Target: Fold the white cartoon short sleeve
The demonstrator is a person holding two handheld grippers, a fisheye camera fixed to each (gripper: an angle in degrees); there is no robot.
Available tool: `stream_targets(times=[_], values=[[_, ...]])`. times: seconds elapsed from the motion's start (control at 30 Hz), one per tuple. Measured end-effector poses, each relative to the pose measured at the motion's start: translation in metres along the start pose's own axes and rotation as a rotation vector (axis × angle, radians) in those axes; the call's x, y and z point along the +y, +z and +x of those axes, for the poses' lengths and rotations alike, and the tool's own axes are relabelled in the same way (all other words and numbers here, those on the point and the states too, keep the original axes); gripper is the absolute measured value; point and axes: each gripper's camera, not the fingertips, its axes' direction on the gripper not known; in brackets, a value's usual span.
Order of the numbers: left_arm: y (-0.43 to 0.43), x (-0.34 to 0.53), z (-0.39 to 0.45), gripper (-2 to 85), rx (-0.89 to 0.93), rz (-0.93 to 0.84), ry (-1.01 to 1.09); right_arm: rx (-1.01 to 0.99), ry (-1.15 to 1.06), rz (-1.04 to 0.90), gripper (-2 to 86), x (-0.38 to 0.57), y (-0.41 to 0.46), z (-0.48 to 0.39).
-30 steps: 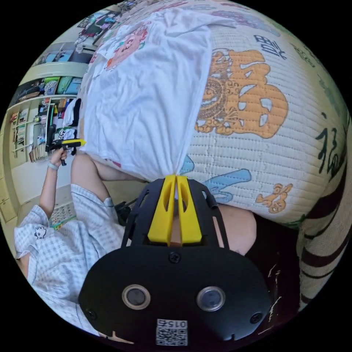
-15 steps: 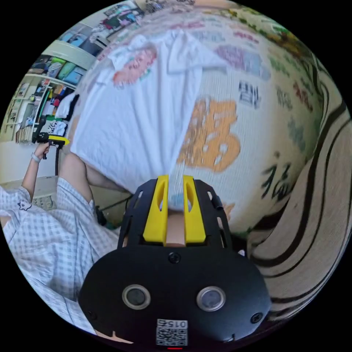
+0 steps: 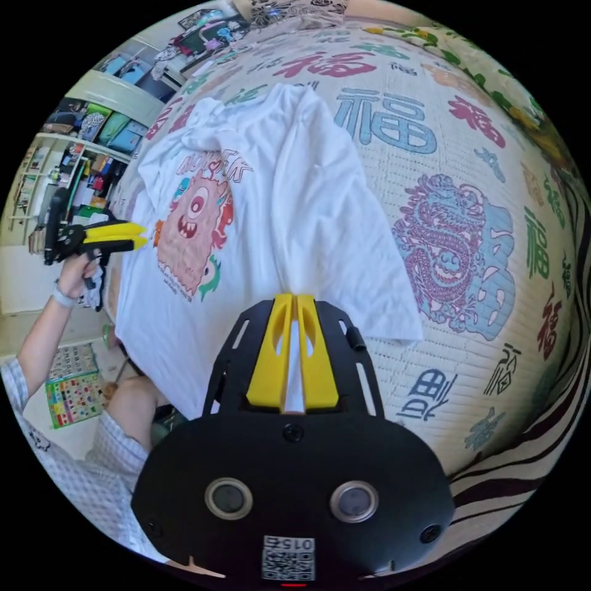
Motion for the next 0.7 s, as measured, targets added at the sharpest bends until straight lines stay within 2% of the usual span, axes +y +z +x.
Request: stream_targets(times=[0.07,0.17,0.37,0.53,0.6,0.7], values=[[0.019,-0.013,-0.019,1.4,0.043,-0.055,-0.04,-0.117,0.014,-0.043,0.1,-0.013,-0.018,0.022],[0.016,-0.022,-0.041,-0.1,0.139,-0.077,-0.056,-0.191,0.035,0.005,-0.2,-0.026,-0.056,0.058],[-0.038,-0.048,-0.102,-0.6,-0.138,0.028,-0.123,-0.225,0.182,0.122,-0.2,-0.064,-0.122,0.153],[-0.037,-0.088,-0.177,-0.5,-0.346,0.048,-0.257,-0.164,0.249,0.061,0.4,-0.106,-0.122,0.194],[-0.021,-0.099,-0.206,-0.4,-0.362,0.017,-0.326,-0.161,0.291,0.019,1.0,-0.119,-0.114,0.202],[0.023,-0.108,-0.241,0.3,-0.295,-0.119,-0.408,-0.091,0.364,-0.081,4.3,-0.135,-0.101,0.207]])
